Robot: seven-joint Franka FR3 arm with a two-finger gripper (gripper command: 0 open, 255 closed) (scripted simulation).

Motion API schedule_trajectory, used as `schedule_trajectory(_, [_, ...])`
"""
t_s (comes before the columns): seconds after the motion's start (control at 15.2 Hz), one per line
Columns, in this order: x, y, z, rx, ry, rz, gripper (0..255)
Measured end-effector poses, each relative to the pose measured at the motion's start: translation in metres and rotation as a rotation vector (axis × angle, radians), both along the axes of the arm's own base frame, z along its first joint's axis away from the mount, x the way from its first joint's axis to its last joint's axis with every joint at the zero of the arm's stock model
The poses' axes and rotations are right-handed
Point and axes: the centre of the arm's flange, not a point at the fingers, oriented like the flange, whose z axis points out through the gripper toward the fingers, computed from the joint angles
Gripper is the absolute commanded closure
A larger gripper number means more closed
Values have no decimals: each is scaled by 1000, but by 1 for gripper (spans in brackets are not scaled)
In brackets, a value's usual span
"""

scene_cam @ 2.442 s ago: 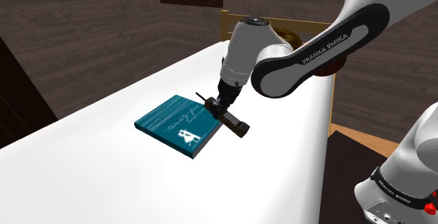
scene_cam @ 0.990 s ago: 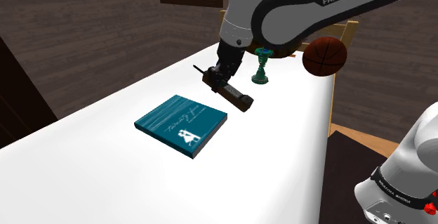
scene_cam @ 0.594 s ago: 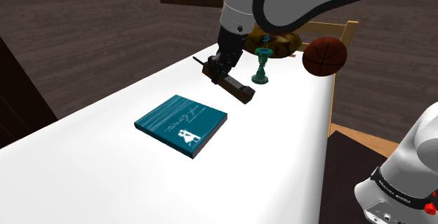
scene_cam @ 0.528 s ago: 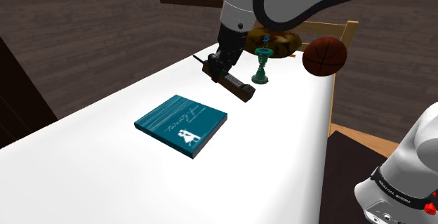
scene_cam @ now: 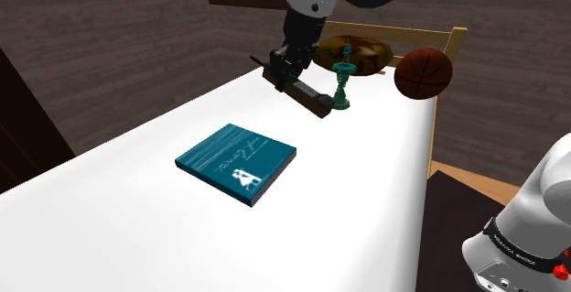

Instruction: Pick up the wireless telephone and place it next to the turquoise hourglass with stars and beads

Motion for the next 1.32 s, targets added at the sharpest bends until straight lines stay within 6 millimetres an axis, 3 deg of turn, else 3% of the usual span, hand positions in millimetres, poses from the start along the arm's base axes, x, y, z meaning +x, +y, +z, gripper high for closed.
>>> schedule_trajectory(1.32, [1, -2, 106, 0, 0, 0, 255])
